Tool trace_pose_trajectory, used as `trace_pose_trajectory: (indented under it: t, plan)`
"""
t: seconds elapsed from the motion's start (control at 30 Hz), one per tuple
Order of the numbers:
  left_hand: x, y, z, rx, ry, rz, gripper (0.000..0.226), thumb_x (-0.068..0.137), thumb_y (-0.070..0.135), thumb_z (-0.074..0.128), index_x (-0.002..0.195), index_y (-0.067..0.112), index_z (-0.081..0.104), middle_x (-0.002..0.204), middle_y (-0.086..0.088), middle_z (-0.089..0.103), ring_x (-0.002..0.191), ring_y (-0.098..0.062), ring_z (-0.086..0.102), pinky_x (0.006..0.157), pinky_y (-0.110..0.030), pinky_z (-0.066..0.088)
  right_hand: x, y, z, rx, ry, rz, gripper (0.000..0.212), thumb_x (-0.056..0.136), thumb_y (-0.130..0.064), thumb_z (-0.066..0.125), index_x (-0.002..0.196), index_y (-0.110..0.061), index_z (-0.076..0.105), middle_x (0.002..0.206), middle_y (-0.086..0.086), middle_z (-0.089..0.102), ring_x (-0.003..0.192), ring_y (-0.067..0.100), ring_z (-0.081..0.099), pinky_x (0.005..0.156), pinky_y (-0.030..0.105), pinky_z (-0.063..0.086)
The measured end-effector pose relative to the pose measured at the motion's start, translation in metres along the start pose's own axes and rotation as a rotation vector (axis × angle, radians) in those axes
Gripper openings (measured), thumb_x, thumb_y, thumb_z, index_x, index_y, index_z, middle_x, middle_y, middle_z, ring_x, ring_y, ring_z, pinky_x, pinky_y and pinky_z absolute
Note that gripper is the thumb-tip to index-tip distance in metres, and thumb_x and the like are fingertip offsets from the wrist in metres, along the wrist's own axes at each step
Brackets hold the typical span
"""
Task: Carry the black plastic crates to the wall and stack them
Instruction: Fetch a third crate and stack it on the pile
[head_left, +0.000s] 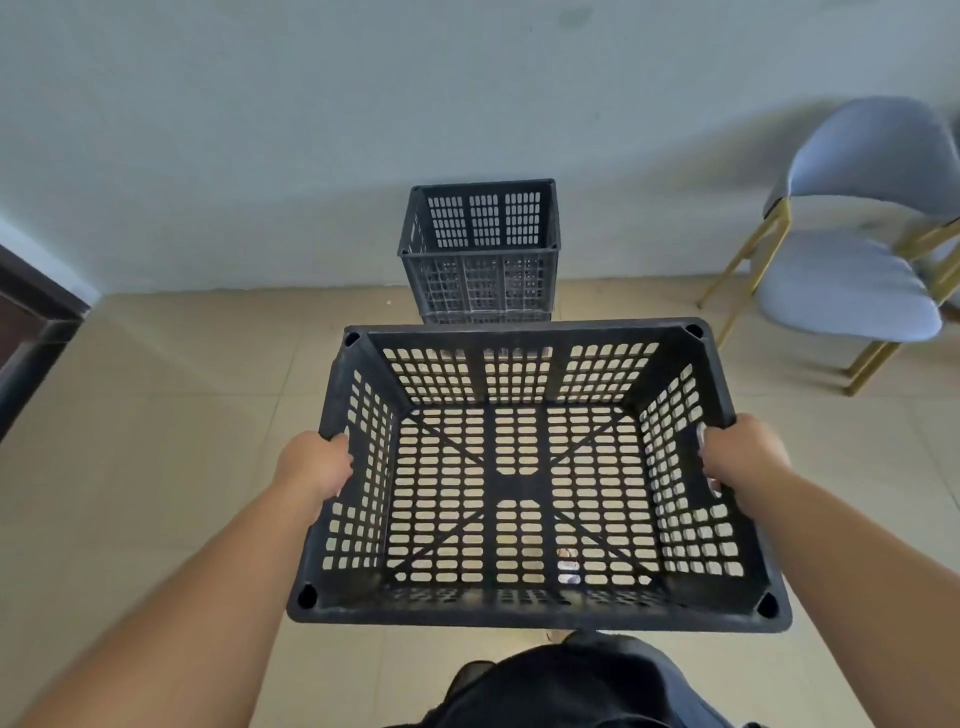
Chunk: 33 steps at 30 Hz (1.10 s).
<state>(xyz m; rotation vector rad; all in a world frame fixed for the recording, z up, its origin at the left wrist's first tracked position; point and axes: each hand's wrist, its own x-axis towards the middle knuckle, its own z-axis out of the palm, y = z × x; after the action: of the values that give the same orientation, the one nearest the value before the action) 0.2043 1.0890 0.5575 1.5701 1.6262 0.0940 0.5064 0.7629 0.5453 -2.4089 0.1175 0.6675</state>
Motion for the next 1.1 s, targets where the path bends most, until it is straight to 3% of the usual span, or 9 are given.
trace_pose_trajectory:
  t: [0.13, 0.43, 0.87, 1.1]
  plan:
    - [0.035, 0.061, 0.012, -0.029, 0.025, -0.011, 0.031, 0.105, 0.021, 0.048, 0.104, -0.004, 0.064, 0.075, -0.008, 0.061, 0.059, -0.017, 0.054, 0.054, -0.028, 0.041, 0.056, -0.055, 0.002, 0.014, -0.028, 0.035, 0.019, 0.095, -0.026, 0.054, 0.105, -0.011, 0.055, 0.088, 0.015, 0.068, 0.074, 0.036, 0.070, 0.071, 0.051, 0.061]
    - [0.130, 0.166, 0.012, -0.150, 0.059, -0.056, 0.027, 0.108, 0.022, 0.046, 0.102, 0.001, 0.062, 0.076, -0.004, 0.060, 0.061, -0.014, 0.054, 0.051, -0.025, 0.038, 0.157, -0.202, 0.018, -0.074, -0.033, -0.045, 0.015, 0.098, -0.023, 0.053, 0.107, -0.011, 0.054, 0.089, 0.015, 0.067, 0.076, 0.035, 0.070, 0.072, 0.052, 0.062]
    - [0.365, 0.301, -0.019, -0.125, -0.016, -0.044, 0.028, 0.106, 0.024, 0.049, 0.106, 0.000, 0.065, 0.083, -0.008, 0.064, 0.073, -0.019, 0.059, 0.067, -0.032, 0.049, 0.274, -0.394, 0.094, -0.129, 0.034, -0.086, 0.025, 0.093, -0.027, 0.049, 0.098, -0.007, 0.062, 0.087, 0.014, 0.070, 0.077, 0.036, 0.069, 0.075, 0.050, 0.061]
    - [0.451, 0.381, -0.008, -0.070, -0.065, -0.047, 0.027, 0.105, 0.029, 0.048, 0.098, 0.006, 0.063, 0.083, -0.007, 0.064, 0.070, -0.018, 0.056, 0.064, -0.031, 0.042, 0.339, -0.455, 0.109, -0.059, 0.074, -0.022, 0.029, 0.091, -0.032, 0.049, 0.105, -0.010, 0.062, 0.091, 0.013, 0.071, 0.080, 0.036, 0.070, 0.078, 0.053, 0.060]
